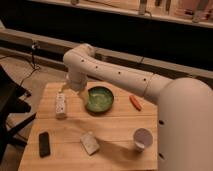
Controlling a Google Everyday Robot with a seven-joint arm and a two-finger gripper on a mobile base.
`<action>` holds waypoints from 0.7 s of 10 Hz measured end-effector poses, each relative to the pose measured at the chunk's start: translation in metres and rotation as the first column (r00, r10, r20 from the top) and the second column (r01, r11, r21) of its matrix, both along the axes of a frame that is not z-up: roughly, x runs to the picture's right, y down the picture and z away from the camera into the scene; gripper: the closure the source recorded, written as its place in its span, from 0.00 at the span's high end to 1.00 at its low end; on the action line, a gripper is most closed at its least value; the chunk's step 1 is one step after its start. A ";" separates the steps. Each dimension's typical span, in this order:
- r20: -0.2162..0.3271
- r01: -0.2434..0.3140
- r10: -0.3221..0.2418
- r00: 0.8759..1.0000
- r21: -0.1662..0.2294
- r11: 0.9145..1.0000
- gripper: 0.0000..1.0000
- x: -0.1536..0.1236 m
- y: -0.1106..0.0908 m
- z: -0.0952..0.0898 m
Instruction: Place the bottle in the ceramic bowl
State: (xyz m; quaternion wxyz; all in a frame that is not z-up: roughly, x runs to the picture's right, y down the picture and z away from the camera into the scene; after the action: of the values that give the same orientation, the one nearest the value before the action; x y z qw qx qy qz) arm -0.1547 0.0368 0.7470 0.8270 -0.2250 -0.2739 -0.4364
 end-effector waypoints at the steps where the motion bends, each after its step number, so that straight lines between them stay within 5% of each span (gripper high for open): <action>1: 0.008 0.010 -0.010 1.000 -0.001 1.000 0.80 -0.005 -0.001 0.001; 7: 0.069 0.084 -0.084 0.994 0.007 0.996 0.80 -0.036 0.003 0.010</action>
State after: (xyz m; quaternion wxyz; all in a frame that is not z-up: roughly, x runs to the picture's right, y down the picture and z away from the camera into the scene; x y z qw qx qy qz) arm -0.1909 0.0396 0.7575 0.7984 -0.2195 -0.2918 -0.4788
